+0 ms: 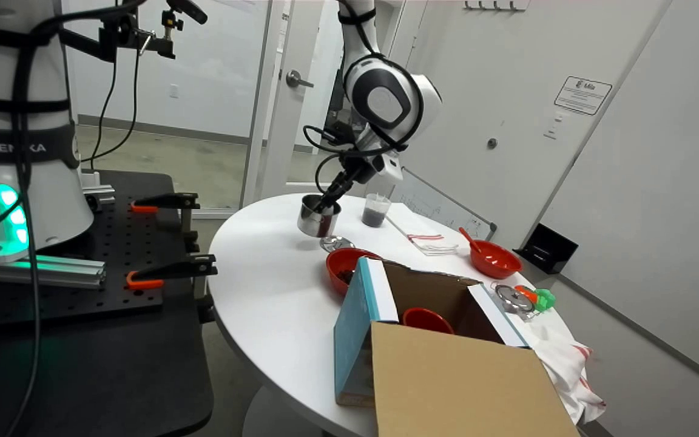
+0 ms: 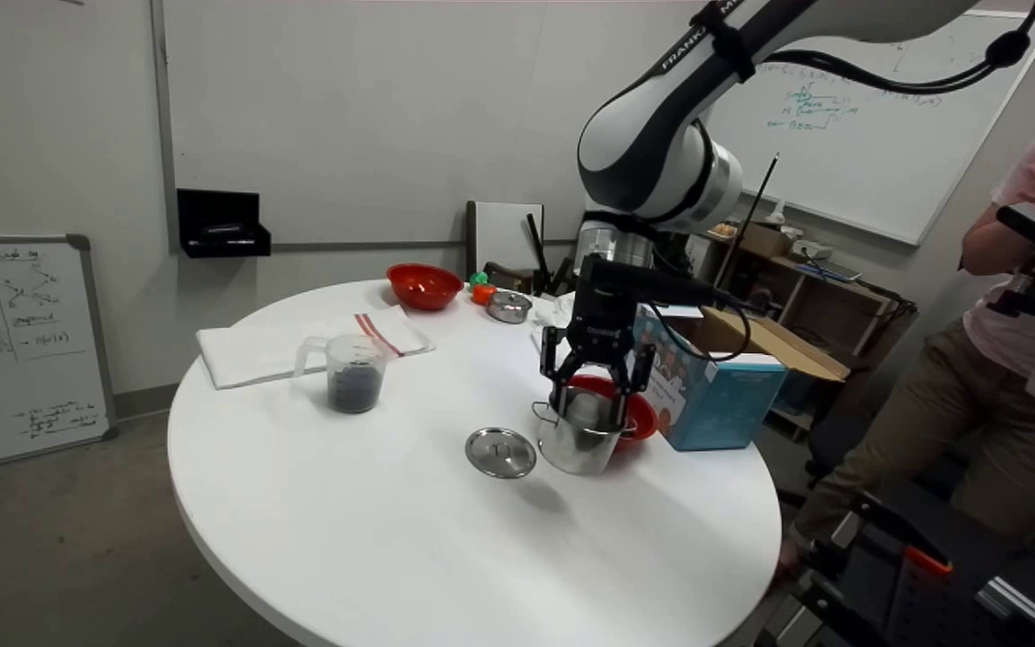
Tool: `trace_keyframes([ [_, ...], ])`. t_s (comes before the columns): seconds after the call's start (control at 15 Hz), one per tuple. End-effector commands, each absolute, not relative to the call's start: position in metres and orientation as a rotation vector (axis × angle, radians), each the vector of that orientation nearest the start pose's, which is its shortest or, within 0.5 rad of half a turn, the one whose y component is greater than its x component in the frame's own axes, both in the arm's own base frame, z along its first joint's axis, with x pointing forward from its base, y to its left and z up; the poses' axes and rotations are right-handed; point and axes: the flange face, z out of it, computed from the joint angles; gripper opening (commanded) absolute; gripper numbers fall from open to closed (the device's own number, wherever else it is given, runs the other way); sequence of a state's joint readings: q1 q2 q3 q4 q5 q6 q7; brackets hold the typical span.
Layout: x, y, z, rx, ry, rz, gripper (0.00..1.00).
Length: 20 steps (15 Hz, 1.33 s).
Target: Pace the salt shaker in the pot
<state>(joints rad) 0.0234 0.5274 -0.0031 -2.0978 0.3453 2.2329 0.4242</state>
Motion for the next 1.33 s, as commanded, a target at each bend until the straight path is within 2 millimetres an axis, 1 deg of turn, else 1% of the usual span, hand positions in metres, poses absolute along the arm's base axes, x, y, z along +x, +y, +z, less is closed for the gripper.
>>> trace_keyframes([
  [0.0, 0.542, 0.023, 0.121, -2.778, 0.984, 0.708, 0.94],
  [0.47, 0.551, 0.014, 0.08, -2.773, 1.043, 0.734, 0.94],
  [0.53, 0.557, 0.013, 0.079, -2.771, 1.044, 0.736, 0.94],
  [0.73, 0.567, 0.012, 0.073, -2.765, 1.054, 0.713, 0.94],
  [0.93, 0.574, 0.012, 0.068, -2.751, 1.063, 0.674, 0.94],
  [1.13, 0.579, 0.011, 0.064, -2.749, 1.053, 0.676, 0.94],
  [1.2, 0.579, 0.011, 0.063, -2.748, 1.044, 0.678, 0.67],
  [1.27, 0.58, 0.012, 0.062, -2.75, 1.039, 0.675, 0.49],
])
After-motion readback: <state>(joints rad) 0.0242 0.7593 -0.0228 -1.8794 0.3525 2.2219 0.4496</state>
